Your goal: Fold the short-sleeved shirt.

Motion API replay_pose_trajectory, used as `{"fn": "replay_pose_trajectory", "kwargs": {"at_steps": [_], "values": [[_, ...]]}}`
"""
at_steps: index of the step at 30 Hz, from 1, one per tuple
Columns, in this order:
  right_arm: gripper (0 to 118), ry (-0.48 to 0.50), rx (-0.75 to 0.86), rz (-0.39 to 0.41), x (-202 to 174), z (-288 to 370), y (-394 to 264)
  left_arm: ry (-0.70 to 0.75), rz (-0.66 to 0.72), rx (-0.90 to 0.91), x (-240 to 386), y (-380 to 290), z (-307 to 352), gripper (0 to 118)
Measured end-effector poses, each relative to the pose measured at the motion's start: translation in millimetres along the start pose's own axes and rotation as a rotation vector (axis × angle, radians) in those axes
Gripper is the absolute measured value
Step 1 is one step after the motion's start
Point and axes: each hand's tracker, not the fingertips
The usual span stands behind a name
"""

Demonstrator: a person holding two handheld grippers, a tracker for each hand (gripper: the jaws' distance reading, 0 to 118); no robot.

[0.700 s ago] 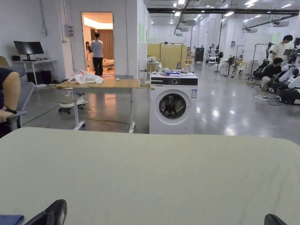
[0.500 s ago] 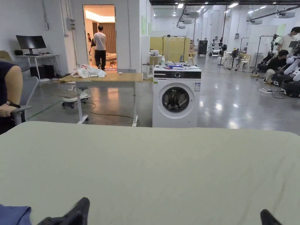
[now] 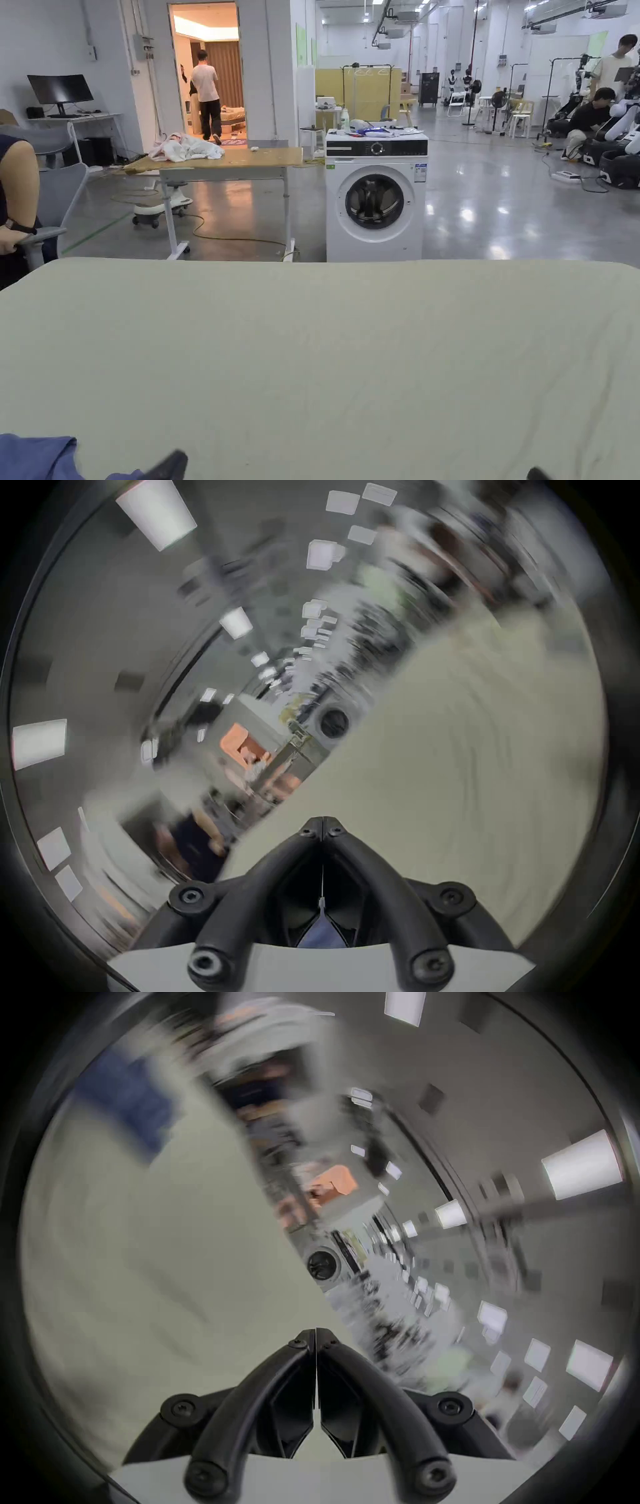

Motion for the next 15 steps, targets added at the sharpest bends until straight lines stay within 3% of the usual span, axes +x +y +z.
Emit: {"fn": "replay_pose_trajectory", "kwargs": {"at_steps": [3, 5, 7, 15], "values": [[0, 0.032, 0.023, -0.471, 32.8, 0.0, 5.8, -0.117, 0.46, 0.13, -37.4, -6.4, 3.9, 0], [0, 0.081, 0.042, -0.722, 45.9, 2.9, -1.9, -0.235, 0.637, 0.219, -44.3, -24.6, 6.4, 0], [0, 0.081, 0.04, -0.807, 47.5, 4.8, -7.1, -0.222, 0.714, 0.223, -36.1, -24.9, 9.9, 0], [0, 0.064, 0.043, -0.774, 53.6, 8.0, -8.3, -0.102, 0.605, 0.178, -23.9, -15.6, 13.8, 0]]}}
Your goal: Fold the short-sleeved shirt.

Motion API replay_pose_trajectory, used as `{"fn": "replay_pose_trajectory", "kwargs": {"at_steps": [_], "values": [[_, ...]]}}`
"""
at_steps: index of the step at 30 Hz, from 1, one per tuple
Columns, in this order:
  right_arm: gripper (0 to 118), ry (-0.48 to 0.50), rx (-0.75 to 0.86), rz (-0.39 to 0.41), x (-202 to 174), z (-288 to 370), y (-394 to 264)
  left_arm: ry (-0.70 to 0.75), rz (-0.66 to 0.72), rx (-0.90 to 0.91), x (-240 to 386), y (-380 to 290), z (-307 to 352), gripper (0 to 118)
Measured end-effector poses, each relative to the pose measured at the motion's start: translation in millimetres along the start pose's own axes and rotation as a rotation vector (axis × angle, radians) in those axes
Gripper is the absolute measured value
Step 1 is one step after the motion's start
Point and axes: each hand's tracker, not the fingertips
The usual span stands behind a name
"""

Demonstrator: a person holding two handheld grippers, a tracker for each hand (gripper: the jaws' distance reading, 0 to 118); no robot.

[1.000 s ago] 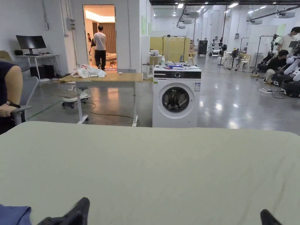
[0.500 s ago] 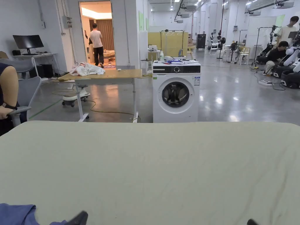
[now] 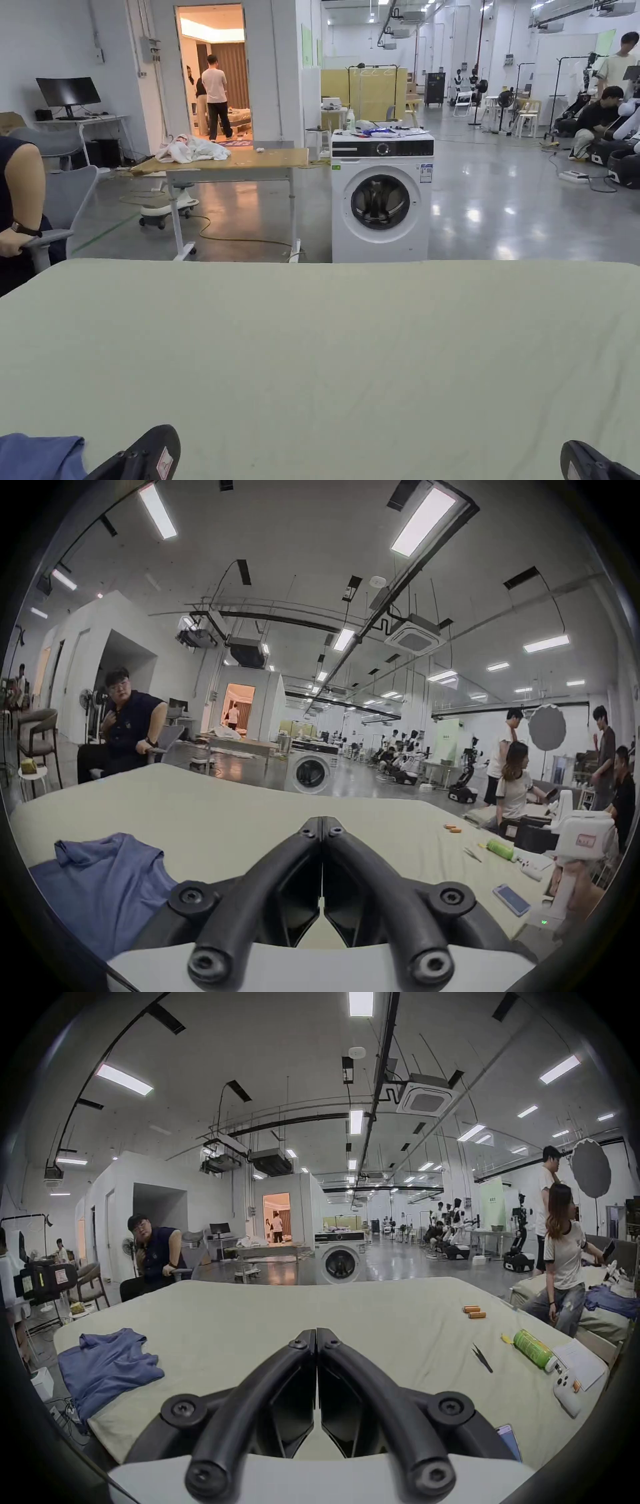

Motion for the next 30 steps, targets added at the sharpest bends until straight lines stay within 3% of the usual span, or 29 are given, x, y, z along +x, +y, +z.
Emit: {"fn": "replay_pose_trajectory", "kwargs": {"at_steps": [21, 30], "values": [[0, 0.001, 0.005, 0.049, -0.2, -1.6, 0.1, 0.107, -0.104, -0.009, 7.5, 7.3, 6.1, 0], [0, 0.141, -0.005, 0.079, -24.5, -18.2, -3.9, 0.221, -0.096, -0.023, -12.6, 8.5, 37.8, 0]]}}
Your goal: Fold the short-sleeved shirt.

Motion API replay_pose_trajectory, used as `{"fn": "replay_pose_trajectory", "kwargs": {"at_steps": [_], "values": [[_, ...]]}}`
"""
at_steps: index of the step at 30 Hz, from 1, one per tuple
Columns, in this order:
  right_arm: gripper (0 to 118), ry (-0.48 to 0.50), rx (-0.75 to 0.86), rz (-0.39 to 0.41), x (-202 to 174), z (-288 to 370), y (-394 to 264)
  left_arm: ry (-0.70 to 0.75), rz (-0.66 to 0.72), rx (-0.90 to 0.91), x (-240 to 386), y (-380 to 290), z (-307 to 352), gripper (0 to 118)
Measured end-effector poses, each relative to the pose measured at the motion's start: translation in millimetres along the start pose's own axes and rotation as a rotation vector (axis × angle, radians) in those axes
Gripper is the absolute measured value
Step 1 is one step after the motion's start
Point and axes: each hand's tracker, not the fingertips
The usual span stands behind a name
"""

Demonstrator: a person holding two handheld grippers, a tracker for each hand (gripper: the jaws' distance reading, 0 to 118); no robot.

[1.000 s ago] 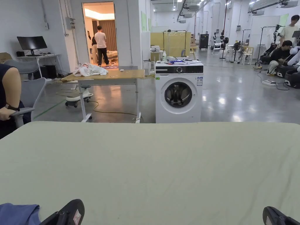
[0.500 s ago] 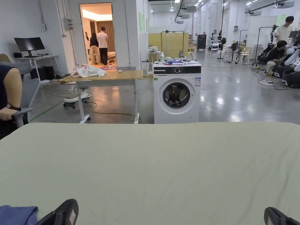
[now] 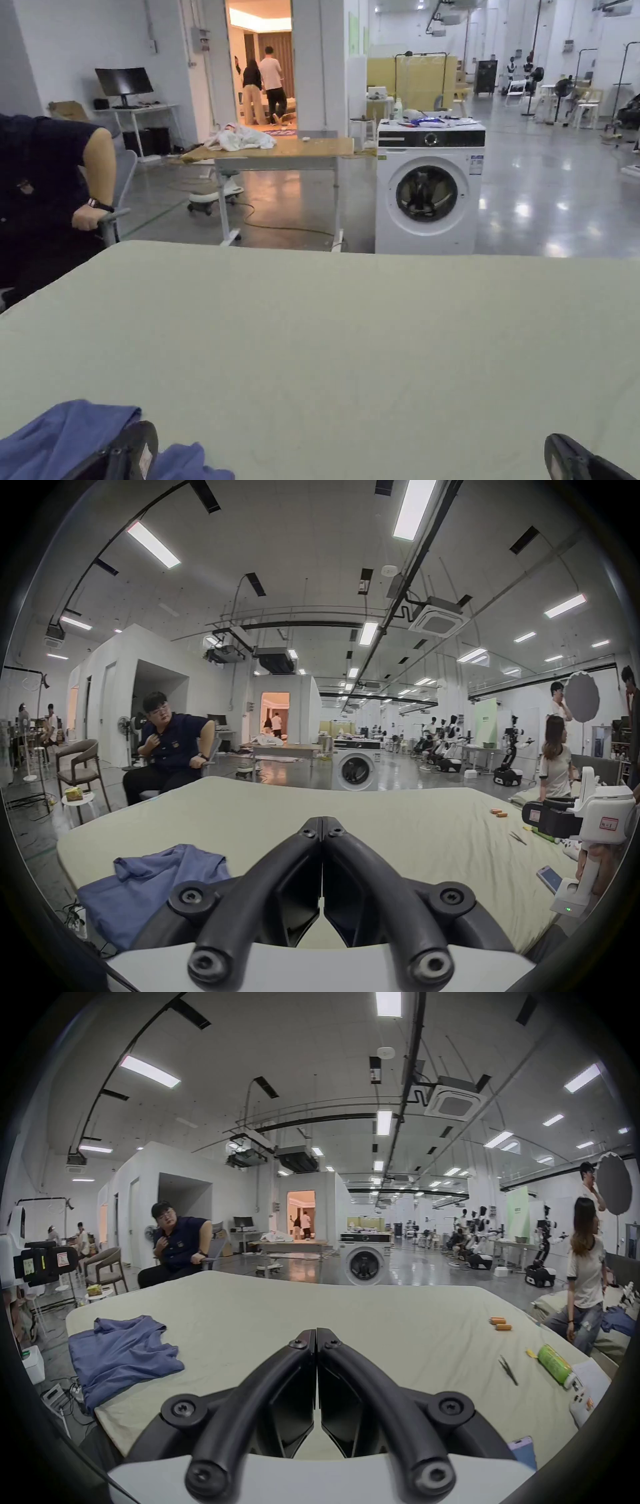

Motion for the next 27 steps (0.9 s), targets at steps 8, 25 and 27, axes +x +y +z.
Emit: {"fn": "replay_pose_trajectory", "kwargs": {"at_steps": [8, 25, 27], "values": [[0, 0.223, -0.015, -0.017, -74.1, -37.0, -7.7, 0.159, -0.018, -0.121, -59.0, -14.0, 19.4, 47], [0, 0.163, -0.278, -0.182, -51.0, -23.7, -52.3, 0.108, -0.001, -0.881, -215.6, -138.5, -202.3, 83], [0, 0.112, -0.309, -0.198, -40.1, -18.1, -56.7, 0.127, 0.072, -0.919, -222.5, -151.6, -216.0, 83]]}}
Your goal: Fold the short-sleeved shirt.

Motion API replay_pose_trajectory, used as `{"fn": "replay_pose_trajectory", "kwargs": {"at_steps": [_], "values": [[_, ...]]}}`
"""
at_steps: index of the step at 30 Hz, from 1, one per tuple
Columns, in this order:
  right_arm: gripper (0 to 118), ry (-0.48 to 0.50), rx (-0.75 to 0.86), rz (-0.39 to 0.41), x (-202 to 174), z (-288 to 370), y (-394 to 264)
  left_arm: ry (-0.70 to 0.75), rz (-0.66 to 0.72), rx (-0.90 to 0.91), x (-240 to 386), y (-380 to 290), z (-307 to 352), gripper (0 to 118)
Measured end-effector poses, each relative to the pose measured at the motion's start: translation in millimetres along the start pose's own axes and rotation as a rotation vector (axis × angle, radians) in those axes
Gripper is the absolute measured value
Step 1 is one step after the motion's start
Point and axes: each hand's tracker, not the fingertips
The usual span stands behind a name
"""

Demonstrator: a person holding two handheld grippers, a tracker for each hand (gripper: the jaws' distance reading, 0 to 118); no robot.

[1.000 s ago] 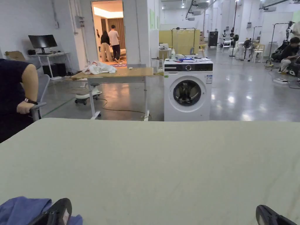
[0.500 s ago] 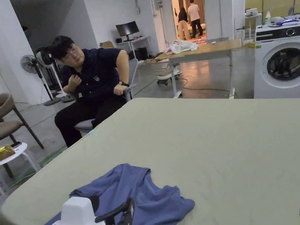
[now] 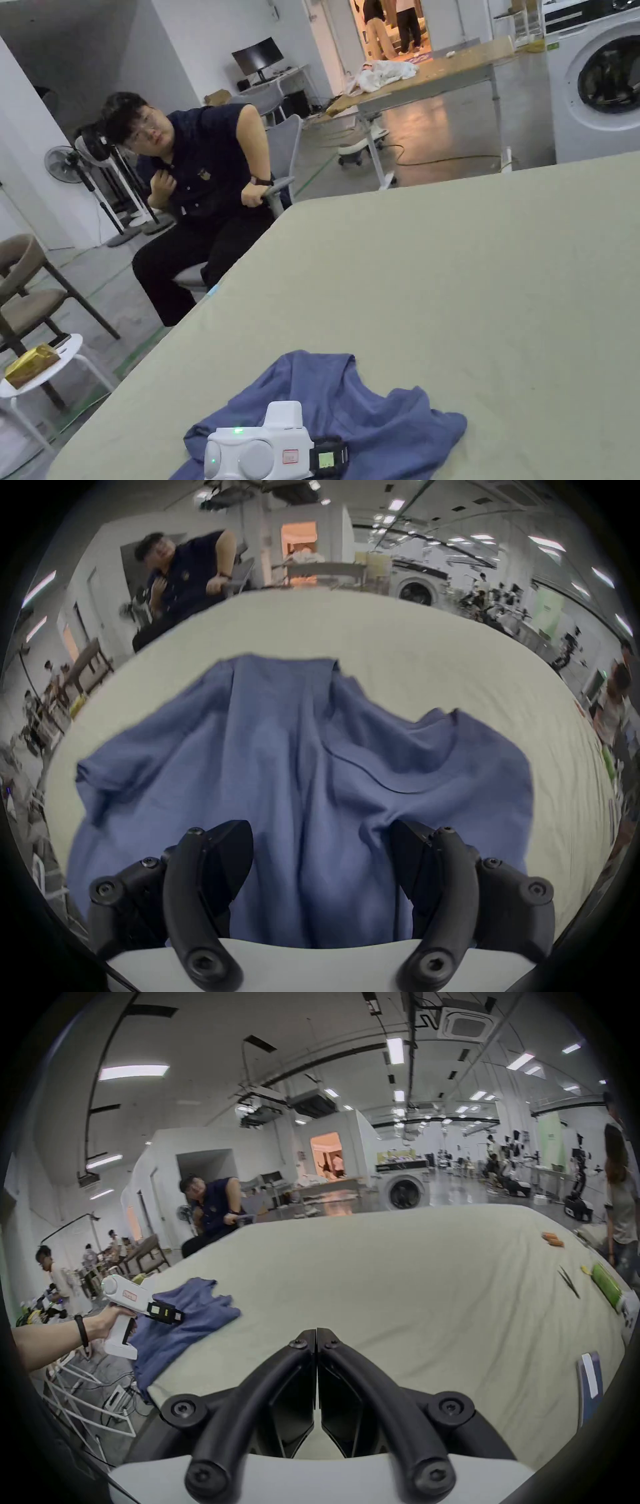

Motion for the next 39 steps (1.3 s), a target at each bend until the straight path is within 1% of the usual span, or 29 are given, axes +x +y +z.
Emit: {"fn": "replay_pose_trajectory", "kwargs": {"at_steps": [1, 3, 4, 5, 6, 7, 8, 9, 10, 11, 12, 13, 14, 15, 17, 18, 19, 21, 23, 26, 28, 31, 32, 35, 39], "values": [[0, -0.02, -0.008, -0.023, 6.1, 2.7, -2.0, -0.018, 0.025, -0.009, -3.7, 0.0, -6.8, 83], [0, -0.048, -0.016, -0.067, 16.6, 8.3, -6.7, -0.01, 0.008, 0.031, -4.3, -0.7, -3.0, 83], [0, -0.063, -0.015, -0.088, 28.1, 11.1, -19.4, -0.008, -0.02, 0.017, -3.5, 0.6, -2.2, 77], [0, -0.07, -0.016, -0.104, 32.9, 12.1, -22.8, -0.009, -0.063, 0.029, -3.2, 2.1, 0.7, 68], [0, -0.071, -0.017, -0.115, 36.6, 12.0, -25.0, -0.01, -0.068, 0.035, -5.2, 1.6, 1.5, 50], [0, -0.069, -0.014, -0.115, 40.0, 11.2, -27.5, 0.003, -0.058, 0.035, -4.2, 2.4, 0.3, 23], [0, -0.073, -0.009, -0.108, 40.8, 11.8, -30.4, 0.017, -0.051, 0.031, -2.8, 2.3, -2.8, 13], [0, -0.085, -0.012, -0.101, 41.8, 11.9, -31.0, 0.016, -0.049, 0.028, -2.5, 1.6, -4.7, 13], [0, -0.091, -0.012, -0.108, 44.2, 13.2, -31.7, 0.023, -0.048, 0.028, -2.2, 0.0, -6.1, 9], [0, -0.085, -0.005, -0.133, 47.9, 15.7, -32.6, 0.036, -0.047, 0.028, -0.5, 1.4, -5.9, 5], [0, -0.072, 0.001, -0.165, 48.7, 18.5, -33.1, 0.041, -0.046, 0.025, 0.4, 3.7, -5.3, 3], [0, -0.068, 0.007, -0.177, 51.6, 21.3, -33.0, 0.063, -0.069, 0.031, 3.2, 6.3, -2.2, 0], [0, -0.073, 0.011, -0.174, 53.6, 24.2, -32.6, 0.086, -0.106, 0.048, 6.2, 11.7, 3.5, 0], [0, -0.077, 0.013, -0.163, 54.8, 26.9, -31.6, 0.105, -0.09, 0.103, 9.2, 17.1, 12.3, 0], [0, -0.096, 0.036, -0.125, 55.9, 35.5, -29.6, 0.048, 0.067, 0.238, 9.9, 34.9, 37.7, 0], [0, -0.106, 0.045, -0.119, 57.3, 39.1, -29.4, 0.023, 0.114, 0.269, 11.8, 45.0, 48.4, 0], [0, -0.112, 0.046, -0.122, 58.2, 42.4, -28.2, 0.009, 0.118, 0.307, 19.2, 55.5, 59.0, 0], [0, -0.123, 0.052, -0.126, 60.0, 49.0, -26.5, 0.014, -0.001, 0.369, 48.0, 73.0, 79.7, 0], [0, -0.145, 0.069, -0.137, 63.1, 55.4, -27.4, -0.093, -0.046, 0.425, 82.1, 89.7, 96.4, 0], [0, -0.163, 0.087, -0.153, 64.4, 67.1, -25.7, -0.205, -0.206, 0.475, 153.2, 105.4, 105.5, 0], [0, -0.182, 0.103, -0.149, 64.9, 78.3, -25.5, -0.329, -0.254, 0.472, 202.4, 103.7, 105.3, 0], [0, -0.222, 0.122, -0.147, 69.8, 95.6, -26.6, -0.511, -0.334, 0.426, 279.6, 80.1, 95.0, 0], [0, -0.233, 0.127, -0.15, 71.3, 101.6, -26.1, -0.571, -0.37, 0.391, 306.3, 66.8, 90.5, 0], [0, -0.281, 0.147, -0.169, 79.6, 119.2, -29.0, -0.775, -0.388, 0.287, 374.9, 14.7, 79.2, 0], [0, -0.332, 0.163, -0.2, 90.4, 139.2, -34.0, -0.961, -0.449, 0.129, 448.4, -62.9, 71.1, 0]]}}
